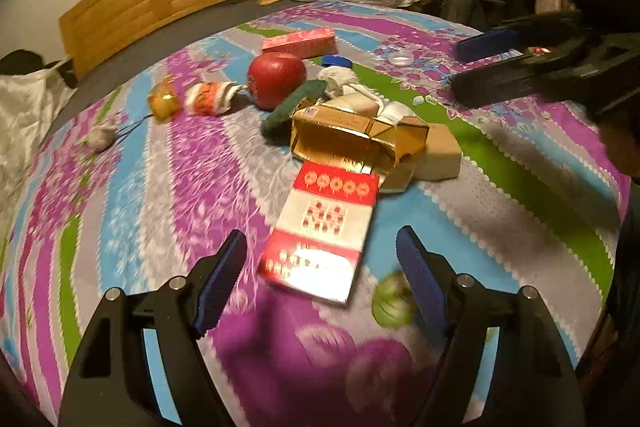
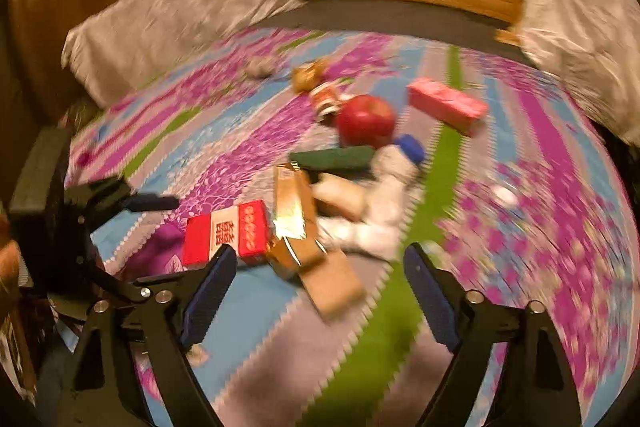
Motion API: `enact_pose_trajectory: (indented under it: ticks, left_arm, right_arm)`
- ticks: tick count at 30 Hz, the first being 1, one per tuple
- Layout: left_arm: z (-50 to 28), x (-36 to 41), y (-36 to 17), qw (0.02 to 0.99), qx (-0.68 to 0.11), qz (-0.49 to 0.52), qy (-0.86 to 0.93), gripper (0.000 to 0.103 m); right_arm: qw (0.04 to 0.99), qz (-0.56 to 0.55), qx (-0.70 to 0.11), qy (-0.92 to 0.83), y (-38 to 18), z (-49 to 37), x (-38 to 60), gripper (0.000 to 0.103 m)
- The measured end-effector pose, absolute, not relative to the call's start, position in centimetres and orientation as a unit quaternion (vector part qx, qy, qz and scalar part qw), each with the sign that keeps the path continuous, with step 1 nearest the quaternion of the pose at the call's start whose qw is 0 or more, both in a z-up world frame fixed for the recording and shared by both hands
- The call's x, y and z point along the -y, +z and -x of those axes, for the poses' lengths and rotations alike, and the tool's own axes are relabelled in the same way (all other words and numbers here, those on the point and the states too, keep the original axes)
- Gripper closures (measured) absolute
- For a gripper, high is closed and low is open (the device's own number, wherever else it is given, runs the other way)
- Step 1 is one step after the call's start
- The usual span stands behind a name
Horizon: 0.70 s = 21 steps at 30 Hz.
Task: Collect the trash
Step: 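Grasp the gold cigarette box with right tool while left tool grasps red-white cigarette pack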
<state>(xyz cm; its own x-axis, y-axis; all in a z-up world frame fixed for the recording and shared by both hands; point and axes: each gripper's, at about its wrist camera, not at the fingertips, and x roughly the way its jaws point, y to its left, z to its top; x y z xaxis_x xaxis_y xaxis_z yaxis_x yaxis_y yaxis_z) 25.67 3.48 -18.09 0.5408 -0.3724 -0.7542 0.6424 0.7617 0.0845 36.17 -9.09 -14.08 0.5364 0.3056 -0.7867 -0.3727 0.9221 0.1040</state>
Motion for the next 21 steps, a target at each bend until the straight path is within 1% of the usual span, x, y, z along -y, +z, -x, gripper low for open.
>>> enact_pose_trajectory:
  ticks: [4,6,7,8,9,14,21]
  left_arm:
    - [-26.9,-2.6,-19.0,0.845,-0.386,-0.184,-0.322,0.029]
    - [-27.0,-2.0,-19.8,0.835,-0.395,-0.198,-0.327,0.029]
    - [-27.1,-1.9,-20.1,0.835,-0.396,-0.202,-0.325,0.03]
    - [-27.0,-1.9,-20.4,0.835,-0.395,-0.208,-0.321,0.041]
    - [-27.1,-2.0,-20.5,0.836,-0.397,-0.209,-0.316,0.046]
    - [-26.4,-3.1,-19.6,0.853,-0.387,-0.188,-0.295,0.047]
    - [-24.9,-4.6,-15.3,0.891,-0.361,-0.15,-0.231,0.047]
  right_arm:
    - [0.848,0.055,-0.485,0.209,-16.9,-39.3,6.9,0.036]
    - [0.838,0.05,-0.501,0.21,-18.1,-40.4,6.5,0.043]
    - [0.834,0.043,-0.509,0.21,-18.5,-40.8,6.4,0.057]
    - [0.832,0.036,-0.512,0.209,-18.9,-41.0,6.4,0.064]
    - [0.835,0.035,-0.508,0.209,-19.0,-40.8,6.4,0.065]
    - [0.849,0.013,-0.482,0.214,-17.7,-40.1,7.1,0.067]
    - [0.884,-0.045,-0.415,0.21,-11.6,-37.1,9.2,0.067]
